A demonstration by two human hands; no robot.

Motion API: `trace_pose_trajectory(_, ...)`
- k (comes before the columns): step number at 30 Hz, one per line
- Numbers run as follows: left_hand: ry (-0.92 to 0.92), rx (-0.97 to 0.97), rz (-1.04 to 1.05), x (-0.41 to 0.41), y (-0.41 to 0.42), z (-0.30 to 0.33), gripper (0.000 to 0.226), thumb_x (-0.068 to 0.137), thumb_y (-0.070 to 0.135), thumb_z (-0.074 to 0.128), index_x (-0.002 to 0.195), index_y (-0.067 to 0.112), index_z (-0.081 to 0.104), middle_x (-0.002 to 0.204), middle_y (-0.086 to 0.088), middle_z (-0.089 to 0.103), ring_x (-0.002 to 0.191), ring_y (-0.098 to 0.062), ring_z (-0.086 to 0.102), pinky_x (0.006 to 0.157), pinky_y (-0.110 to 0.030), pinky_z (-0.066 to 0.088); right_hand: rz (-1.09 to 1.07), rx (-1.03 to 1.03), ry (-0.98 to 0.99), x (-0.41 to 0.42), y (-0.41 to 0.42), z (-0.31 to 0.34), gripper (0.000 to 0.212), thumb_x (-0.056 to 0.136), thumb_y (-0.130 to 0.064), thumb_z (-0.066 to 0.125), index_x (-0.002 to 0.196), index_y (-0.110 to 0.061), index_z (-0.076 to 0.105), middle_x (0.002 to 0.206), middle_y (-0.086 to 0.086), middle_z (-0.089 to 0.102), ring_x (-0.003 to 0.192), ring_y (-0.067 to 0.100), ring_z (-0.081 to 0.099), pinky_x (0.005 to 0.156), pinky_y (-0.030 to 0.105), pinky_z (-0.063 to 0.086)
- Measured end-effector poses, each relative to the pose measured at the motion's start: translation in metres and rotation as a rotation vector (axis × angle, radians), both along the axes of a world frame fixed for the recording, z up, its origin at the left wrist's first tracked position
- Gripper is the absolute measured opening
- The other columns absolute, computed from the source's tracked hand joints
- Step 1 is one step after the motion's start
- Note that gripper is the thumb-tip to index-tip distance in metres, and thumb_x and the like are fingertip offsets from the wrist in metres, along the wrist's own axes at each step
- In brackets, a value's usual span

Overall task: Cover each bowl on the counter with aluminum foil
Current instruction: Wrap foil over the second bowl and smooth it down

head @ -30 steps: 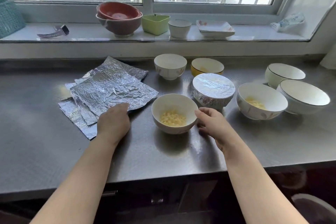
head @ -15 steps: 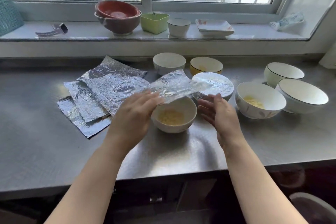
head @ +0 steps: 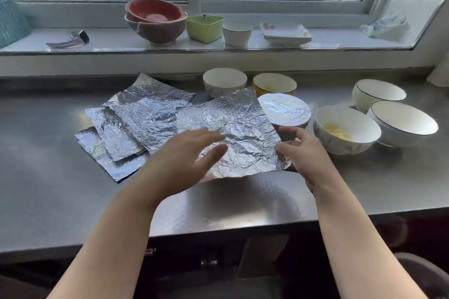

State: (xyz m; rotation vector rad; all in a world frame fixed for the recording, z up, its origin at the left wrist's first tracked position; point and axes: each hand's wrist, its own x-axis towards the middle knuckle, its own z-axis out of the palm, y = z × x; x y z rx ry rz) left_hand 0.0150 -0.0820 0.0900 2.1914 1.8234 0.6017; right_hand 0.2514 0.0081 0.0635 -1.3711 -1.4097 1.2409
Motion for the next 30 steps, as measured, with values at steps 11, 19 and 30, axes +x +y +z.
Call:
trace_pose_trajectory(11, 0.382, -0.215, 0.025, 0.028, 0.074, -0.026, 0.063, 0.104, 0.048, 0.014, 0.156, 0.019, -0.003, 0.164, 0.000, -0.010, 0.151, -0.017, -0.008, 0.122, -0.039, -0.001, 0.007, -0.115, -0.044, 0.010, -0.005, 0.001, 0.040, 0.089, -0.004, 0.059, 0.126, -0.016, 0.052, 0.098, -0.001, 0.061, 0.083, 0.010, 0.060, 0.059, 0.029, 0.057)
trace_pose_trajectory(19, 0.392, -0.246, -0.002, 0.027, 0.074, -0.029, 0.064, 0.103, 0.052, 0.012, 0.156, 0.021, -0.005, 0.163, 0.002, -0.015, 0.150, -0.016, -0.012, 0.121, -0.037, -0.006, -0.069, 0.367, -0.576, 0.001, 0.009, 0.025, 0.048, 0.093, -0.029, 0.058, 0.139, -0.020, 0.044, 0.123, -0.005, 0.061, 0.112, 0.017, 0.059, 0.095, 0.037, 0.046)
trace_pose_trajectory(30, 0.404, -0.201, -0.003, 0.019, 0.077, -0.031, 0.065, 0.100, 0.051, 0.016, 0.155, 0.030, -0.010, 0.164, 0.007, -0.010, 0.151, -0.026, -0.008, 0.121, -0.042, 0.001, 0.677, 0.447, -0.974, -0.058, 0.046, -0.001, 0.087, 0.091, -0.066, 0.031, 0.156, -0.014, 0.009, 0.164, 0.009, 0.002, 0.152, 0.020, 0.000, 0.123, 0.039, 0.004)
